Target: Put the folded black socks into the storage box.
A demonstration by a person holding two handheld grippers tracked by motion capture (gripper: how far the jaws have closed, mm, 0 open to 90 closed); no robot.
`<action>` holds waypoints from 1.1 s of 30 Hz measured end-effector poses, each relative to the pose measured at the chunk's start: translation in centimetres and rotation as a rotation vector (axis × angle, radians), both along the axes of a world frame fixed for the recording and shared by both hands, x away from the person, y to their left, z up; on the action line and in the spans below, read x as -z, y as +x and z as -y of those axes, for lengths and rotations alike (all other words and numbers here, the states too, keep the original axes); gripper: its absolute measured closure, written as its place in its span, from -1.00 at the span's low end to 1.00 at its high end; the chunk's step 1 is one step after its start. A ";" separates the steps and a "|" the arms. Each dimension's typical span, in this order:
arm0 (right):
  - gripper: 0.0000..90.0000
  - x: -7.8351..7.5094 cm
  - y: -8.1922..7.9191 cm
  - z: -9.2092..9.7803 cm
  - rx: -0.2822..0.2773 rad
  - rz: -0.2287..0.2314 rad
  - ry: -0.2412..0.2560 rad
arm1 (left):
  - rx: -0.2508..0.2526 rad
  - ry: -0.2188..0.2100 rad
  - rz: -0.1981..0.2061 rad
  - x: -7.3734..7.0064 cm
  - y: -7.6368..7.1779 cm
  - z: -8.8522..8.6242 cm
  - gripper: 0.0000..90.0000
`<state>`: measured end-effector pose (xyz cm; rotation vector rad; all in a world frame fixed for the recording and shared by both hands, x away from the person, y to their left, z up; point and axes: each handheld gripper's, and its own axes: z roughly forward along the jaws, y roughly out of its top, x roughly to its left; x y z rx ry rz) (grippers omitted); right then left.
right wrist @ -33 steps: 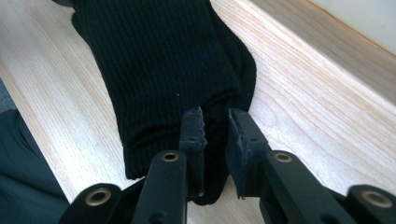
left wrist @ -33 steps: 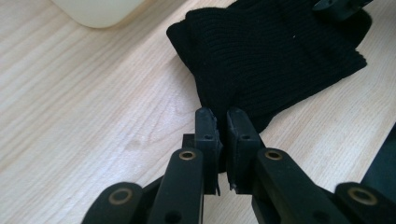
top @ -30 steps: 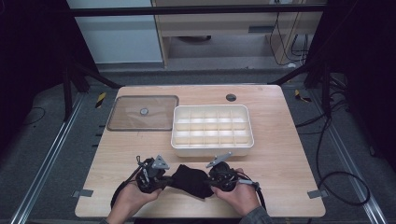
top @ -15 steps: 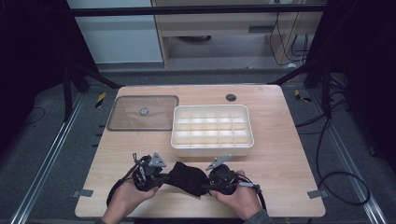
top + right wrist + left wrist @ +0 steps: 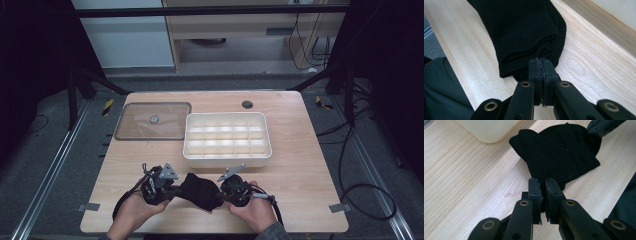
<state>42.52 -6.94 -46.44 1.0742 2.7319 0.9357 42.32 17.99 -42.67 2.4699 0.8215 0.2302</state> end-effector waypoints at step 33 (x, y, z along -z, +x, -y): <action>0.63 0.2 -0.4 1.1 0.003 0.001 0.033 | 0.140 -0.008 -0.022 0.8 -1.0 5.4 0.87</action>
